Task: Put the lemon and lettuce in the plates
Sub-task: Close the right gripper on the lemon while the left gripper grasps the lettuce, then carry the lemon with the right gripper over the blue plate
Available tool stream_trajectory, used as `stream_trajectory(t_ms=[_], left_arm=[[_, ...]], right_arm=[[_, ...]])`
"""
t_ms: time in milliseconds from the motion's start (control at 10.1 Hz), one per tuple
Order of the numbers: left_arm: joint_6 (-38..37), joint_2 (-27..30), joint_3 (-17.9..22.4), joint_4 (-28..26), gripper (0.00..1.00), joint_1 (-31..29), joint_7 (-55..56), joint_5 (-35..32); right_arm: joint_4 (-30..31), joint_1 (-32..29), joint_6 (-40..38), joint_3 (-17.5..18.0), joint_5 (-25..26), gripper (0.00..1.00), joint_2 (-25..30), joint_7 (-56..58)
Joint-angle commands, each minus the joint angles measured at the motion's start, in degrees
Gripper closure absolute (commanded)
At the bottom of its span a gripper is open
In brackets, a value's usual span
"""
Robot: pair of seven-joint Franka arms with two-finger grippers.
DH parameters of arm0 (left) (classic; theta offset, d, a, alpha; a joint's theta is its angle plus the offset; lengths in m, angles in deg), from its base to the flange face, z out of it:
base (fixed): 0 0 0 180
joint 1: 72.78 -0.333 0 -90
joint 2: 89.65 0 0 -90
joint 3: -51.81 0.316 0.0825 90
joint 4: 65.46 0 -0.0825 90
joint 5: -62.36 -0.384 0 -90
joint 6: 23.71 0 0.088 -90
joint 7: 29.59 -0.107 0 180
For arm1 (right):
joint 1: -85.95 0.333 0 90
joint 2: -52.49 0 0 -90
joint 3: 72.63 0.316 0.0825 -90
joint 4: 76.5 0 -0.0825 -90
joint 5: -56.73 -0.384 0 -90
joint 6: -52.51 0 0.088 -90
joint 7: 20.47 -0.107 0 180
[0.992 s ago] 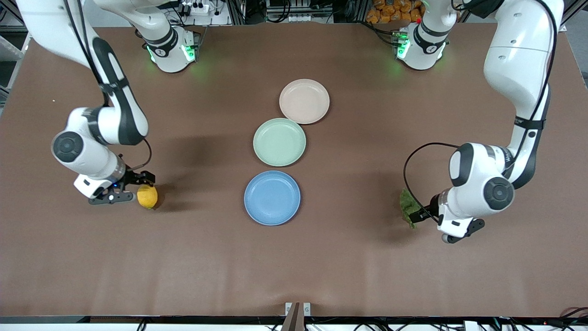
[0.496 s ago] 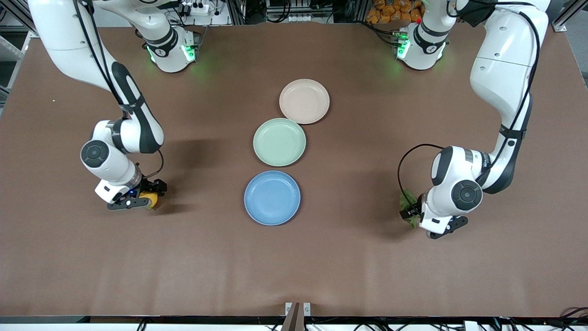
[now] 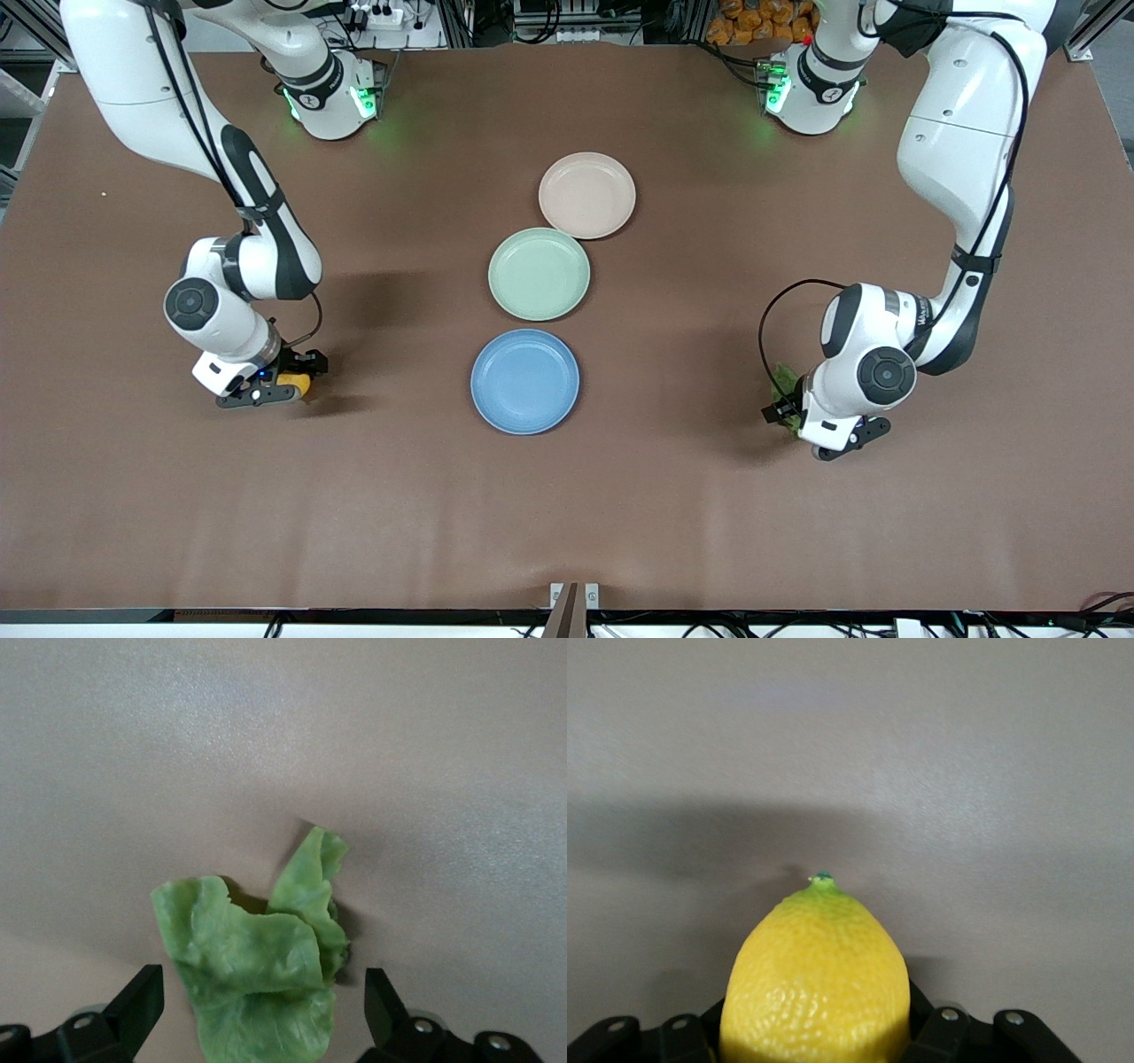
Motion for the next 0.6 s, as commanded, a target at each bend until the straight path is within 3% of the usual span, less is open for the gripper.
stream_trajectory(t_ms=[0, 198, 298, 397, 496], left_arm=[[1.34, -0.54, -0.07, -0.21, 0.0, 0.35, 2.08, -1.33], [1.43, -0.55, -0.07, -0.21, 0.0, 0.43, 2.08, -1.33], [1.43, -0.55, 0.02, -0.21, 0.39, 0.78, 2.6, -1.24], [1.43, -0.55, -0.07, -0.13, 0.96, 0.87, 5.83, -1.24], [1.43, -0.55, 0.02, -0.21, 1.0, 1.05, 7.25, -1.67]], right_arm=[[-4.39, 0.33, -6.75, 2.92, 0.05, 0.98, 1.93, -3.77], [-9.3, 3.04, -12.2, 6.43, 0.05, 0.98, 2.29, -11.48], [-11.68, 4.97, -13.18, 7.41, 0.05, 0.98, 2.2, -16.04], [-14.57, 7.17, -14.41, 8.29, -0.04, 0.98, 1.85, -19.66], [-16.34, 9.45, -14.85, 8.99, -0.04, 0.97, 1.24, -22.65]])
